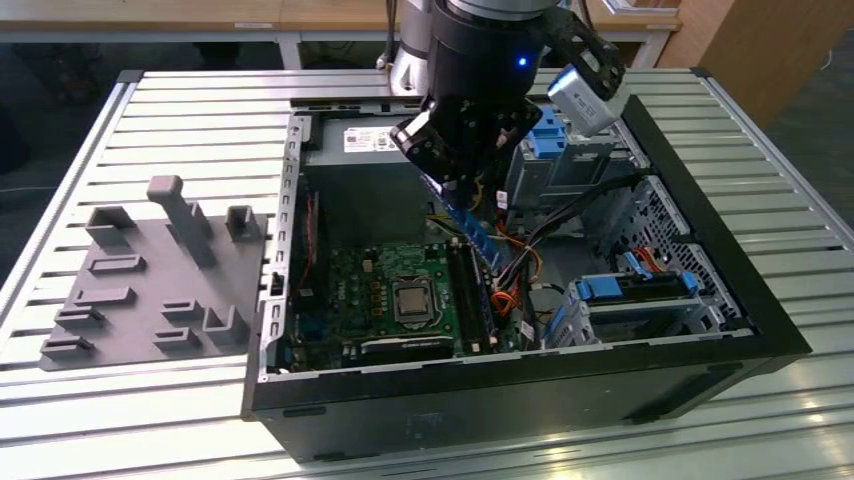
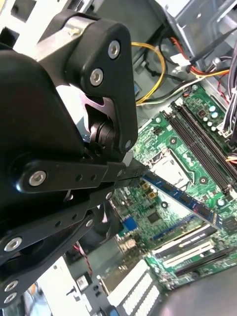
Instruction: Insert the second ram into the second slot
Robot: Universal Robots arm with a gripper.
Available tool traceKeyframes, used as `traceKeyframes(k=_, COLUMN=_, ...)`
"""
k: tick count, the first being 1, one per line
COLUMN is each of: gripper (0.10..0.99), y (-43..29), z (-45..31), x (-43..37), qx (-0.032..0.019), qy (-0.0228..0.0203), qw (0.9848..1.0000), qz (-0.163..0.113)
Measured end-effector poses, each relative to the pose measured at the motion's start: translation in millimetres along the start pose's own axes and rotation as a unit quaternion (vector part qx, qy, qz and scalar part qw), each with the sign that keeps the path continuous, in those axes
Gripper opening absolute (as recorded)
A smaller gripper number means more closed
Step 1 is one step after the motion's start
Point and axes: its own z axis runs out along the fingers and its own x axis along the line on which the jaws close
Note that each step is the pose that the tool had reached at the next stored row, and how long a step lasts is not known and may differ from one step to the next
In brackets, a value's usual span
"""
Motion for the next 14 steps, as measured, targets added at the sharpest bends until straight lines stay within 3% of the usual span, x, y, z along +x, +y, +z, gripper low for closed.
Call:
traceKeyframes(k=4, gripper=0.118, y=0.5, z=0.6, x=-0.2, qx=-0.0012, qy=0.0001, qw=0.9996, qz=0.027)
traceKeyframes(k=14, gripper=0.118, y=0.8, z=0.7, x=-0.3, qx=-0.0044, qy=-0.0011, qw=0.9996, qz=0.029)
